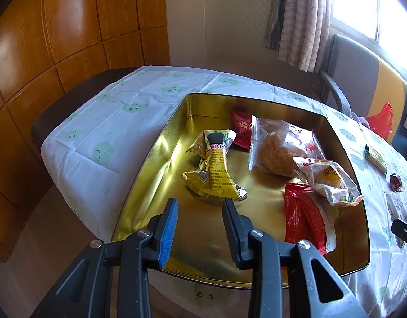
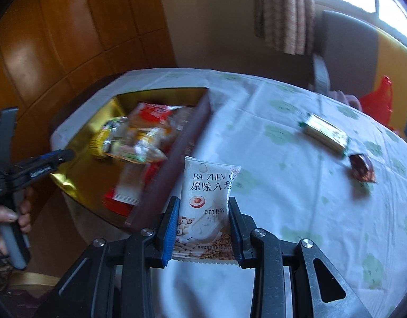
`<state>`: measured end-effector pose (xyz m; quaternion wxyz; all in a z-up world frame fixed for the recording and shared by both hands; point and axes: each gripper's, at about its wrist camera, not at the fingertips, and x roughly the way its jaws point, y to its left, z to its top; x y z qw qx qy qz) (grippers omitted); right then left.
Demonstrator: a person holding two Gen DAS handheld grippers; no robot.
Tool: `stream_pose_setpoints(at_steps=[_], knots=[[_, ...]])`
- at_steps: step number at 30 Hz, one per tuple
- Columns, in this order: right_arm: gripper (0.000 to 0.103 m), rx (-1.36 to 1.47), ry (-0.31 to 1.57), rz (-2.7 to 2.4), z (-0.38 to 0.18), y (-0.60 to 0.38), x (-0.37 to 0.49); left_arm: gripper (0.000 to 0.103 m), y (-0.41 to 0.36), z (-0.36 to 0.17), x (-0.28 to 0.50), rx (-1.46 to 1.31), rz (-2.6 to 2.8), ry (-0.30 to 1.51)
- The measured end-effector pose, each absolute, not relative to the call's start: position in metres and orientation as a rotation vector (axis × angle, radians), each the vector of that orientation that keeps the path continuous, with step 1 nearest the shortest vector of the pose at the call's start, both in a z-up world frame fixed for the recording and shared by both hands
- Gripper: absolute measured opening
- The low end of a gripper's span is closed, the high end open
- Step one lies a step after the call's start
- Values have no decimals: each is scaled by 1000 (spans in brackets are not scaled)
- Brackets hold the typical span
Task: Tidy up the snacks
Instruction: 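Carry the white BA ZHEN packet into the tin and release it with the right gripper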
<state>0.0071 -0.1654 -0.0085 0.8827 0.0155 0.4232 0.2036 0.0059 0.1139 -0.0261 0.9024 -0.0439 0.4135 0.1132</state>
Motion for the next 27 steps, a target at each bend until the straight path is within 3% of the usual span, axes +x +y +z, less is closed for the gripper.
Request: stream_pose_setpoints(at_steps=[19, 27], knots=[[35, -9, 913, 700, 8, -61, 24, 35, 143, -24, 7, -124, 330, 813], [37, -72, 1014, 713, -28, -13, 56, 35, 144, -30, 8, -123, 320, 832]])
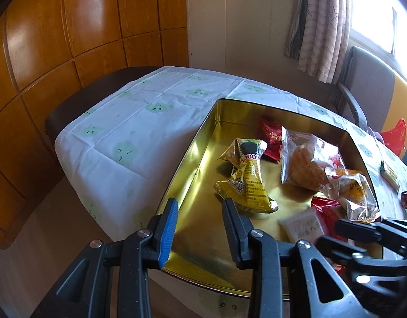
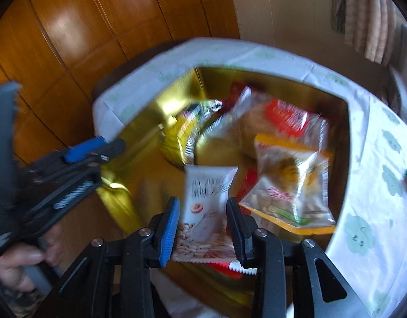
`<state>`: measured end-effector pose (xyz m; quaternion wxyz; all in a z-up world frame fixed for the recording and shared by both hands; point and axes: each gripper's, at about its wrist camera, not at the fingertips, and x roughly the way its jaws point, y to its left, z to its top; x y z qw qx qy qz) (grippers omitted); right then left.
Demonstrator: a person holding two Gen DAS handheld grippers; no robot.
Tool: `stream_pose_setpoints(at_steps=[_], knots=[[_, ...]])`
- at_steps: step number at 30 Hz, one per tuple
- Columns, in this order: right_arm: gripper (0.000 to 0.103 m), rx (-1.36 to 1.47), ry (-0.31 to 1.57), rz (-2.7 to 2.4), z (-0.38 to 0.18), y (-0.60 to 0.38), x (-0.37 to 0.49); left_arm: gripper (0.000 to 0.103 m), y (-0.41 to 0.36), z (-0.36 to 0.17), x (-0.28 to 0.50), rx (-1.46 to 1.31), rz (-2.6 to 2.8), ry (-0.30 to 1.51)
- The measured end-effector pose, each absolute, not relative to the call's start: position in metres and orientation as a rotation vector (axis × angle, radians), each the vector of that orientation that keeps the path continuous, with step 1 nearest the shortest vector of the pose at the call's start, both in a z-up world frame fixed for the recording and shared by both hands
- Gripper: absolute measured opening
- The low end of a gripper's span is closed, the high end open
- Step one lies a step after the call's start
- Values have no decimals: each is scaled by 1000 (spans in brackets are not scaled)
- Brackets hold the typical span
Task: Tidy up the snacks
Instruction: 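Carry the white BA ZHEN packet into the tin and release it with the right gripper, then withdraw both grippers from the tin toward the cracker and candy packets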
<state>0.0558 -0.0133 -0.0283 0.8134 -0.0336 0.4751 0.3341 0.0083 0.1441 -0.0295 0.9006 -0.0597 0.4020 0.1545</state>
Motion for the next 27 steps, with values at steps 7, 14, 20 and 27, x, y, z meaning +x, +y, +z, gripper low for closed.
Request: stream_pose_setpoints(at_steps=[7, 14, 20, 27], knots=[[37, -75, 1015, 708, -35, -13, 52, 35, 141, -32, 9, -122, 309, 842], [37, -59, 961, 698, -26, -22, 41, 35, 131, -29, 7, -106, 282, 832], [42, -58, 894, 663, -13, -33, 28, 35, 123, -26, 4, -96, 262, 824], [45, -53, 827, 596, 0, -52, 16, 35, 113, -19, 1, -76, 236, 810]])
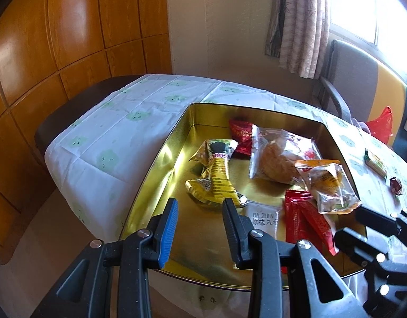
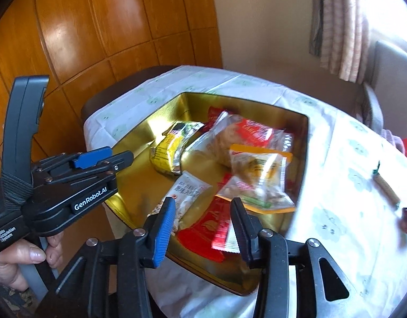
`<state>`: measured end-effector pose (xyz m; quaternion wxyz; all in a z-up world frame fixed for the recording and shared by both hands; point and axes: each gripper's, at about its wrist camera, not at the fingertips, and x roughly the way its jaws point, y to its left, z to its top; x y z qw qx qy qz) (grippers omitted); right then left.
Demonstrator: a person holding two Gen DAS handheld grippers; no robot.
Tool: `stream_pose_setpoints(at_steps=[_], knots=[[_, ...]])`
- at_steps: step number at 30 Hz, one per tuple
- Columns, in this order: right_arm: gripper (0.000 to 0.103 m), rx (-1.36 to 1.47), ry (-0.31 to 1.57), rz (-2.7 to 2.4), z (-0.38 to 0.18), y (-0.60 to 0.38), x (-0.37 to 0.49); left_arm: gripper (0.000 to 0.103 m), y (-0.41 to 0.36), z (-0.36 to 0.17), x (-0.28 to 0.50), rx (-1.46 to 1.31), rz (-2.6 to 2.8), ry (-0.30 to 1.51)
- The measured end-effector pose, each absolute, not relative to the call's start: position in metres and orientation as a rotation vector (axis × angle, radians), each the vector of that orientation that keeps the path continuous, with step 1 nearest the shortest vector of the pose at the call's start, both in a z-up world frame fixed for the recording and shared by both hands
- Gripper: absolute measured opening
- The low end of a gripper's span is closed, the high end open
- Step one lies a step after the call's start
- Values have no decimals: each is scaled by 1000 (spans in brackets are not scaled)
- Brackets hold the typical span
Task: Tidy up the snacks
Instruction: 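Withdraw both grippers from the tin toward the cracker and candy packets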
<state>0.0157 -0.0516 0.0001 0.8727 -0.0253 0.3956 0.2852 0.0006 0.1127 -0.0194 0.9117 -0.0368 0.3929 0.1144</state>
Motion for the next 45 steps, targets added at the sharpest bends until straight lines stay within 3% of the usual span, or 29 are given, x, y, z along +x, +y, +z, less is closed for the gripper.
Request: stream_pose_setpoints(at_steps=[24, 30, 37, 45], knots=[[58, 177, 860, 186, -27, -229, 10, 35, 37, 6, 8, 89, 74, 774], [64, 210, 876, 50, -41, -289, 8, 35, 1, 10, 15, 146, -7, 769], [84, 215, 861, -56, -45, -349, 26, 35, -44, 9, 20, 207, -135, 774], [88, 141, 872, -71, -52, -383, 86, 35, -81, 3, 25, 235, -259, 813]])
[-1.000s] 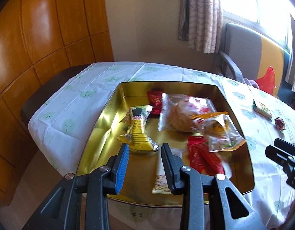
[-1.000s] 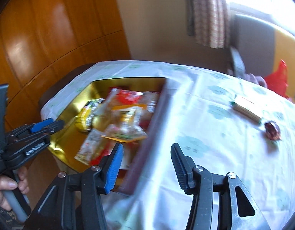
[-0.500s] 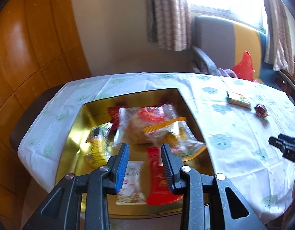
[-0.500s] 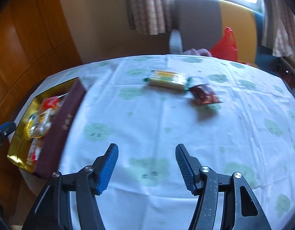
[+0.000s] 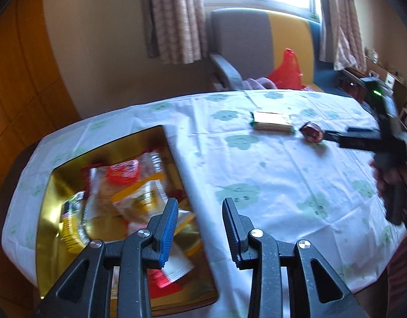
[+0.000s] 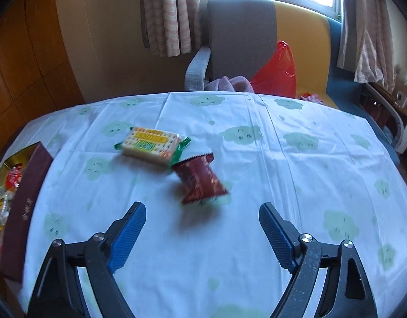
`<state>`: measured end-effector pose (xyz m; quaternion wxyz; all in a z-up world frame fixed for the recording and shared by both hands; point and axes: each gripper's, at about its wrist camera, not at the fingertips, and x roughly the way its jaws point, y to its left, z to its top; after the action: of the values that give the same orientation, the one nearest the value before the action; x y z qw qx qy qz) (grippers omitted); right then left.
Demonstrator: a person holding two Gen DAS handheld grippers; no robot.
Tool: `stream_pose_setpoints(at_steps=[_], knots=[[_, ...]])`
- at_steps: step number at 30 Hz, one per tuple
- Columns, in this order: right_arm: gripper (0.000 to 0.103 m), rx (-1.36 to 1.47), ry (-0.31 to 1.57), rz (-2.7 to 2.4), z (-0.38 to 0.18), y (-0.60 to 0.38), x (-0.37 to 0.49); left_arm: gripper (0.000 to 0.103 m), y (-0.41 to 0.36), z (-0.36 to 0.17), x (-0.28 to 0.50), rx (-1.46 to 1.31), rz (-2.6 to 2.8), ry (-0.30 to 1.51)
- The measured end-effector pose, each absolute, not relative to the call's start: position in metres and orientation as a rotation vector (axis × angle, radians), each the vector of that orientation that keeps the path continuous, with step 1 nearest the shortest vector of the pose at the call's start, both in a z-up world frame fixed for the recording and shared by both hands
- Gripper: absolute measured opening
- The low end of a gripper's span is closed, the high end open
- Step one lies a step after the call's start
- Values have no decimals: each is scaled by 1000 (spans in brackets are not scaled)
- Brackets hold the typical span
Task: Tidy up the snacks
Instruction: 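Withdraw both grippers from the tin toward the cracker and candy packets, then grasp the brown-red candy packet with the right gripper while the left grasps the WEIDAN crackers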
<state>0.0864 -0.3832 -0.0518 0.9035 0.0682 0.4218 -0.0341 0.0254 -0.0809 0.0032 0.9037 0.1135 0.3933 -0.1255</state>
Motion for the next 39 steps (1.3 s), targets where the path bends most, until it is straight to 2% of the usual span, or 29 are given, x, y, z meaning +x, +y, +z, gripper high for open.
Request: stream_pose_setpoints(at_steps=[8, 9, 10, 11, 13, 17, 19, 23, 24, 29, 33, 35, 39], knots=[[89, -68, 956, -8, -73, -372, 145, 35, -105, -1, 46, 192, -342, 883], [84, -89, 968, -3, -78, -371, 149, 35, -109, -1, 49, 184, -352, 892], [53, -94, 993, 18, -84, -371, 153, 35, -113, -1, 53, 178, -360, 897], [32, -92, 1029, 37, -91, -370, 155, 35, -117, 0, 57, 174, -368, 900], [24, -64, 1013, 39, -90, -372, 149, 35, -126, 1, 65, 167, -385, 910], [24, 11, 977, 30, -85, -376, 122, 35, -147, -3, 91, 127, -436, 975], [24, 42, 959, 35, -84, -377, 104, 39, -161, -6, 103, 155, -452, 985], [24, 130, 953, 69, -88, -383, 80, 70, -201, -14, 128, 340, -487, 961], [24, 146, 950, 79, -90, -384, 76, 72, -210, -16, 133, 389, -495, 950], [25, 171, 909, 107, -94, -387, 69, 76, -248, -25, 163, 600, -558, 882], [28, 219, 886, 132, -96, -393, 70, 84, -272, -36, 186, 728, -625, 852], [31, 241, 879, 149, -96, -396, 70, 84, -284, -44, 192, 796, -669, 842], [45, 269, 868, 188, -97, -396, 70, 86, -302, -64, 199, 962, -737, 813]])
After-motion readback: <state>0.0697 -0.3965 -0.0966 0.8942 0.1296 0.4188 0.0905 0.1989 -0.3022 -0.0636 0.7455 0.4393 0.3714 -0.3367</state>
